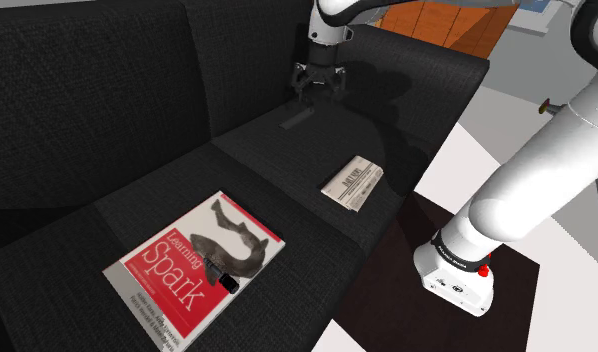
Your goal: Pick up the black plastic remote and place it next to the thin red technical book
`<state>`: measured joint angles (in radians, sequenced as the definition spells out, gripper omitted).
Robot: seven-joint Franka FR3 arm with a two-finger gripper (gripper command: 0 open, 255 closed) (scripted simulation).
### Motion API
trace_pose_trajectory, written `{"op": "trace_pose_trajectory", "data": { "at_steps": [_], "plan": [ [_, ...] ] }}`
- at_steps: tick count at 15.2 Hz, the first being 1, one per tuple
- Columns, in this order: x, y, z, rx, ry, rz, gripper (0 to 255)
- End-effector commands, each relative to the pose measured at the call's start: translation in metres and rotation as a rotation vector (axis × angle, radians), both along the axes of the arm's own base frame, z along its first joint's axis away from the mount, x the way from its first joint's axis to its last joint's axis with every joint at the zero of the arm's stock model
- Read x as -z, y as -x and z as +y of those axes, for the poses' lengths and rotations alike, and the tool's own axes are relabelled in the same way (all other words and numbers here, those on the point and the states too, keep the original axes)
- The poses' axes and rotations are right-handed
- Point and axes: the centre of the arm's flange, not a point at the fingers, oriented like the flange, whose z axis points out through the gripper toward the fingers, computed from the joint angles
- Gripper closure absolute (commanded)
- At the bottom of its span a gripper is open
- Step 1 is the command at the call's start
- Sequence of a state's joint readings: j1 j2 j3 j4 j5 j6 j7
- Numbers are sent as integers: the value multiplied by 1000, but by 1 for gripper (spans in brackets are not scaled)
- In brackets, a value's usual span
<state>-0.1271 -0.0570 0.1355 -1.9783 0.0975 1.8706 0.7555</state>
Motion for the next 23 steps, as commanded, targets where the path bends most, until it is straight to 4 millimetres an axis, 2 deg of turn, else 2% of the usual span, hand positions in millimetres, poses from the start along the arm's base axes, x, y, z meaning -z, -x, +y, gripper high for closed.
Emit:
{"op": "trace_pose_trajectory", "data": {
  "at_steps": [1, 8, 15, 17, 18, 23],
  "plan": [
    [15, -21, -12, 84, -11, 10, 0],
    [66, -89, -55, 363, -52, 44, 0],
    [122, -142, -114, 642, -92, 78, 0],
    [138, -153, -133, 722, -103, 87, 0],
    [140, -155, -135, 732, -105, 89, 0],
    [166, -154, -129, 732, -105, 89, 0]
  ]
}}
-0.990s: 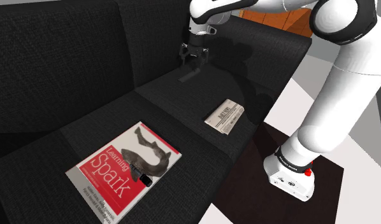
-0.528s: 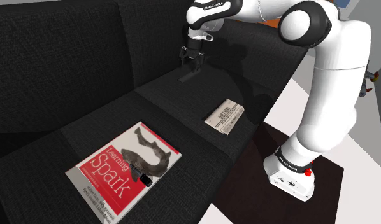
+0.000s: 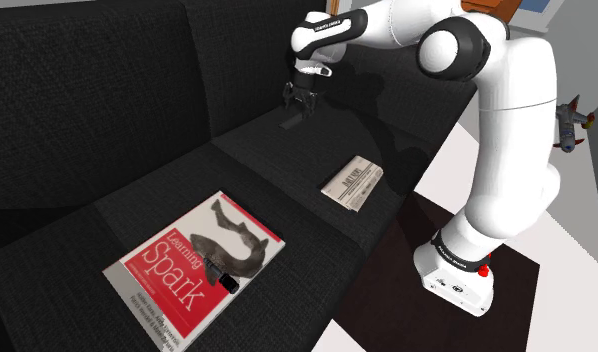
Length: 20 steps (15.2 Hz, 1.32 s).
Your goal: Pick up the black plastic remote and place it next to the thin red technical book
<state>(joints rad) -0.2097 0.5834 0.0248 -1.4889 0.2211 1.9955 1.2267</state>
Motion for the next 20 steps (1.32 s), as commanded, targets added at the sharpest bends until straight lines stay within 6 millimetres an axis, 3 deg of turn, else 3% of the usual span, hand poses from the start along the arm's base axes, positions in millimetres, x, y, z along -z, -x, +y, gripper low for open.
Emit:
{"op": "trace_pose_trajectory", "data": {
  "at_steps": [1, 2, 10, 11, 20],
  "plan": [
    [11, 0, 3, 1, 0, 0, 0],
    [19, 0, 5, 1, 0, 0, 0],
    [19, 0, 5, 1, 0, 0, 0],
    [19, 0, 5, 1, 0, 0, 255],
    [19, 0, 5, 1, 0, 0, 255]
  ]
}}
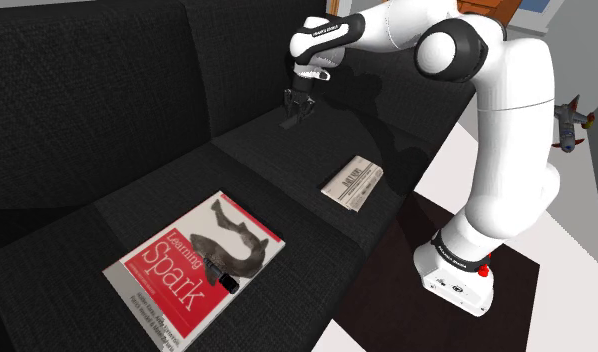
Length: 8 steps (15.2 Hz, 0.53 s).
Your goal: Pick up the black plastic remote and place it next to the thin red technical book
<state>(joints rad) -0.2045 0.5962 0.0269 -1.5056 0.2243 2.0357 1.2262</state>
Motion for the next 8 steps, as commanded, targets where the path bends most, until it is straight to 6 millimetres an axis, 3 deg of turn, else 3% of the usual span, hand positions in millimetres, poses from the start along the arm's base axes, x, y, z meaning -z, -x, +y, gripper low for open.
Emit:
{"op": "trace_pose_trajectory", "data": {
  "at_steps": [1, 8],
  "plan": [
    [0, 1, 1, -1, -2, 9, 255],
    [-37, 1, 1, -1, -2, 9, 255]
  ]
}}
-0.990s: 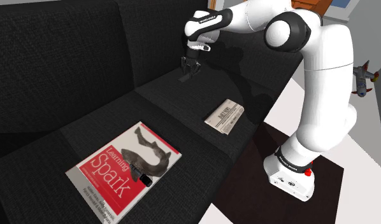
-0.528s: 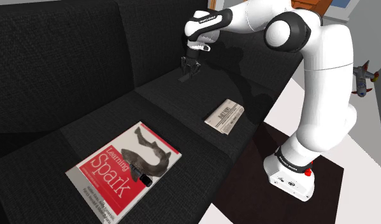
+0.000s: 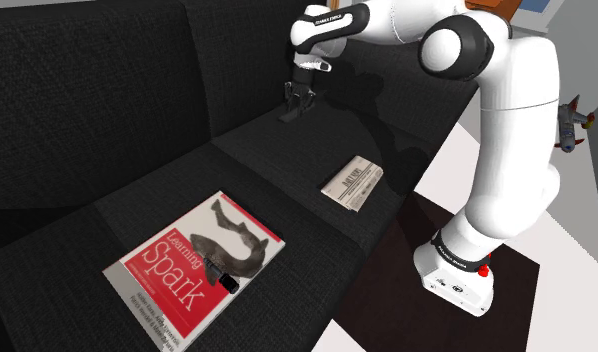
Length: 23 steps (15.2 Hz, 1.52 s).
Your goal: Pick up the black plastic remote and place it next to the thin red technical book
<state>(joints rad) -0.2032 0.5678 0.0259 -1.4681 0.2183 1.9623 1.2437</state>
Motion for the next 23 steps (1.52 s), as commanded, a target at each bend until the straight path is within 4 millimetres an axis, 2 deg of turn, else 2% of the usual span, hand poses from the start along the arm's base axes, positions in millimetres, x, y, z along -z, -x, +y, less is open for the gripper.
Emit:
{"op": "trace_pose_trajectory", "data": {
  "at_steps": [1, 9, 23],
  "plan": [
    [-11, 2, -1, 0, 0, 0, 255],
    [-52, 2, -1, 0, 0, 0, 255],
    [-55, 134, 128, 0, 0, 0, 255]
  ]
}}
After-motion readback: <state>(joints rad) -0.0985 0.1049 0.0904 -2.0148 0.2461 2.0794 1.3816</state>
